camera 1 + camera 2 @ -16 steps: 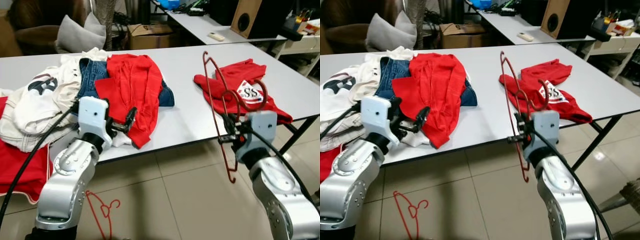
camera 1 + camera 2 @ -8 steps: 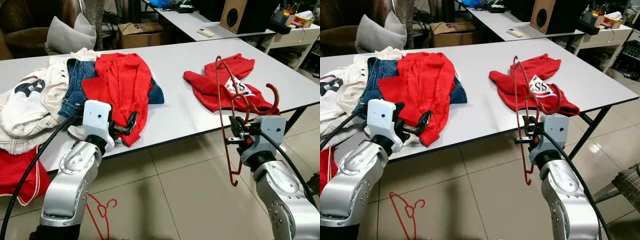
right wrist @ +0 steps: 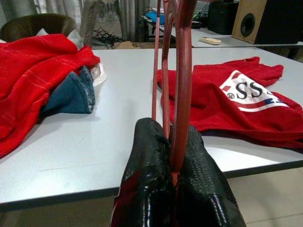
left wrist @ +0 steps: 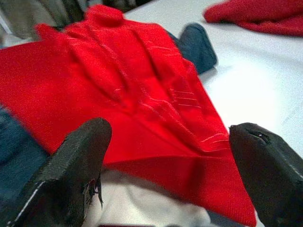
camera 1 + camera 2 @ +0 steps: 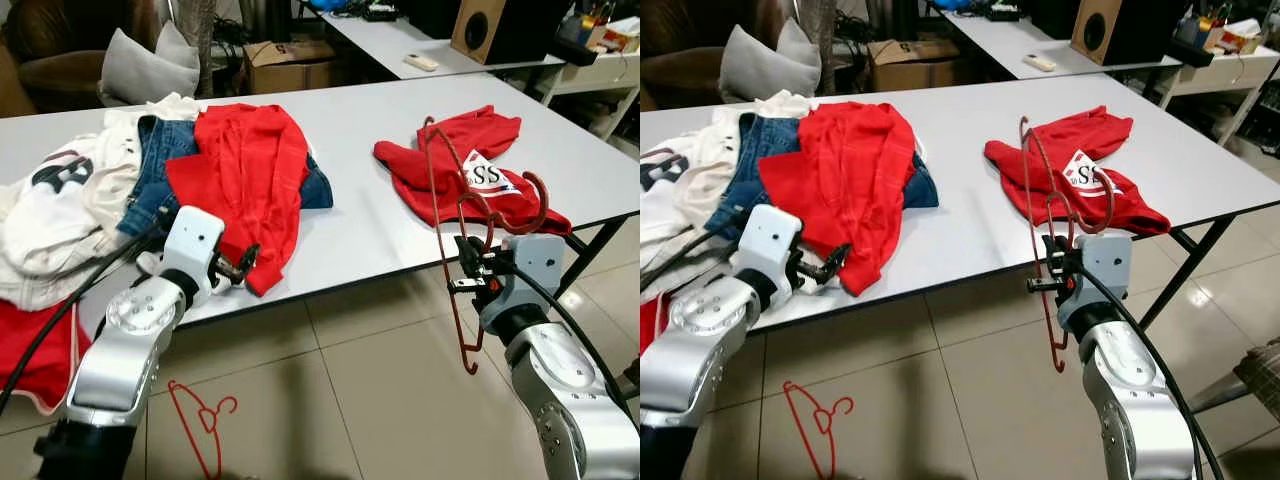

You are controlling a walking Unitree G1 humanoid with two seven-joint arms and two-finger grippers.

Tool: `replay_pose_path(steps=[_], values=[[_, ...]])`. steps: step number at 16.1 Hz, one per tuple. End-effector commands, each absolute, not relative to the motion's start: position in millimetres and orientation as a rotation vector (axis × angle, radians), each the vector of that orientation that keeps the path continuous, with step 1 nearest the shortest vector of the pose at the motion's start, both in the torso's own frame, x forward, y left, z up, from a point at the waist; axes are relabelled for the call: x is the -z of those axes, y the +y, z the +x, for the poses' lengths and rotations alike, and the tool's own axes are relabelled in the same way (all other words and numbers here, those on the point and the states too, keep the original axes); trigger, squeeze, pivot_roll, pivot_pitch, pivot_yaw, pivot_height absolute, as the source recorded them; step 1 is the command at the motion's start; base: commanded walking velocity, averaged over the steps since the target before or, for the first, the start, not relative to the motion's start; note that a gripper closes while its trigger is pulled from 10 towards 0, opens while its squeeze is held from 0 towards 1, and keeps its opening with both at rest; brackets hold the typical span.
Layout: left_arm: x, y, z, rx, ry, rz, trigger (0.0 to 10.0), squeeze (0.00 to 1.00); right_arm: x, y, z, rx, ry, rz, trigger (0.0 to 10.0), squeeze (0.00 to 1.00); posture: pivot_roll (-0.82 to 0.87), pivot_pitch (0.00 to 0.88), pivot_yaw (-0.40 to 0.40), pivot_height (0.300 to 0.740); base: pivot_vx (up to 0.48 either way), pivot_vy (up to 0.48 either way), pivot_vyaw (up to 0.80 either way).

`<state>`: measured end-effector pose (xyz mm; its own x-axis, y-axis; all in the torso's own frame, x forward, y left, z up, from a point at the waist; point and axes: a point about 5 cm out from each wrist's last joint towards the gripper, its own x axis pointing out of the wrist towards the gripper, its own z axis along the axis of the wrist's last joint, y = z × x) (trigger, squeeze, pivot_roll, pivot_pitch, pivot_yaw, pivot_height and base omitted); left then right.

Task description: Hang hanger

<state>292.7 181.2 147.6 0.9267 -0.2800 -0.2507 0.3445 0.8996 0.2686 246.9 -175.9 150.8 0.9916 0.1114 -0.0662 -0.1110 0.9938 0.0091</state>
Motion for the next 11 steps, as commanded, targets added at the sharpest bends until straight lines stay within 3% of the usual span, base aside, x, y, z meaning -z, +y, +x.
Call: replay_pose_path(steps=[1,2,3,4,7,9,11], values=[[-142,180,295,0.337,0.248,0.329,10.0,1.00,-152,-181,246,-0.090,0.052,0.006,10.0,0.00,-0.13,0.000,0.012,0.740,0.000,0.000,0.00],[-138,180,300,0.324,0.260,0.316,10.0,0.98,-151,-180,245,-0.092,0.055,0.003,10.0,0.00,-0.14,0.000,0.015,0.740,0.000,0.000,0.00],[-134,179,304,0.316,0.281,0.256,10.0,0.09,-150,-181,245,-0.086,0.061,-0.008,10.0,0.00,-0.15,0.000,0.017,0.740,0.000,0.000,0.00],[-123,177,312,0.291,0.323,0.212,10.0,0.00,-149,-187,244,-0.053,0.073,-0.021,10.0,0.00,-0.16,0.000,0.021,0.740,0.000,0.000,0.00],[-113,184,319,0.213,0.377,0.234,10.0,0.00,-149,-189,241,-0.047,0.077,-0.021,10.0,0.00,-0.18,0.000,0.032,0.740,0.000,0.000,0.00],[-127,179,323,0.226,0.296,0.053,10.0,0.00,-148,-187,240,-0.053,0.077,-0.017,10.0,0.00,-0.18,0.000,0.032,0.740,0.000,0.000,0.00],[-142,177,323,0.269,0.162,0.027,10.0,0.00,-147,-186,241,-0.058,0.079,-0.016,10.0,0.00,-0.17,0.000,0.029,0.740,0.000,0.000,0.00]])
